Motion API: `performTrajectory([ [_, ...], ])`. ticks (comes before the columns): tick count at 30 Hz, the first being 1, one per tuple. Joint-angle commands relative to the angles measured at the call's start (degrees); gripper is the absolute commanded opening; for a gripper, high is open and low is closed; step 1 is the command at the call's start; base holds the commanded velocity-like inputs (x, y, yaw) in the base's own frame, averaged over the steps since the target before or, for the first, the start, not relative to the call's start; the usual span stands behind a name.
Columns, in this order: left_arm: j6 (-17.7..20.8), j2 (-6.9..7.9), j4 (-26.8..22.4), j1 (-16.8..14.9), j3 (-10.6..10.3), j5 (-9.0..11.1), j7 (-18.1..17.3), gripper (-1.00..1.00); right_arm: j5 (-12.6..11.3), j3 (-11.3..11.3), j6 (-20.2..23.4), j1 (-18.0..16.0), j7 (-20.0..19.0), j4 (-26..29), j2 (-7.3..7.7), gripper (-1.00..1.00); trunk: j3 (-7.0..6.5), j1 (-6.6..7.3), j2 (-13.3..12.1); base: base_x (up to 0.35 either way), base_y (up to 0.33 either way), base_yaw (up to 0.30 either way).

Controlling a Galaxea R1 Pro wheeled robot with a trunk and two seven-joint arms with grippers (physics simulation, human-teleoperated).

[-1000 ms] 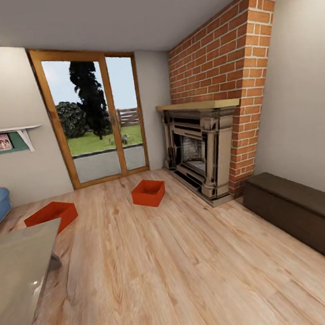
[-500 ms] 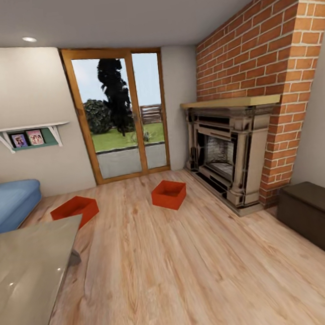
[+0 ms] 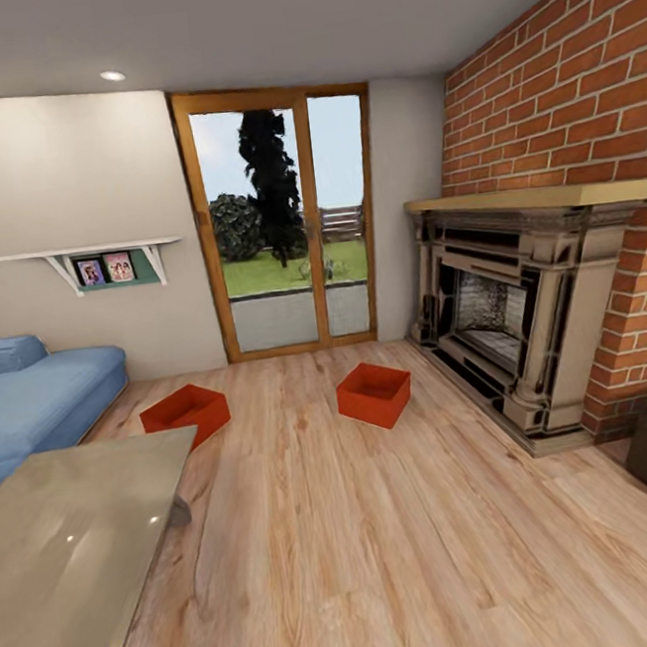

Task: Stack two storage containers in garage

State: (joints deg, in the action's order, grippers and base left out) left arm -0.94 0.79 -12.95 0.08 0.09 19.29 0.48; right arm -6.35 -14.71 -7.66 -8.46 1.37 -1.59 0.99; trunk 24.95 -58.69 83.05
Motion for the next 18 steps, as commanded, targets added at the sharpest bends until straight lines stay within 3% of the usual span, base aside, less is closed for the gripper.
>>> performTrajectory([
  [1,-0.06,0.0,-0.06,0.01,-0.01,0.2,0.05,1.0,-0.59,-0.5,-0.34,-0.07,0.03,-0.17,-0.02,1.0,0.05,-0.03,0.03,0.323,0.0,0.06],
  [18,0.24,0.0,-0.05,0.01,0.0,0.21,0.05,1.0,-0.68,-0.4,-0.25,-0.07,0.04,-0.17,0.07,1.0,0.05,-0.03,0.03,0.323,0.0,0.008],
])
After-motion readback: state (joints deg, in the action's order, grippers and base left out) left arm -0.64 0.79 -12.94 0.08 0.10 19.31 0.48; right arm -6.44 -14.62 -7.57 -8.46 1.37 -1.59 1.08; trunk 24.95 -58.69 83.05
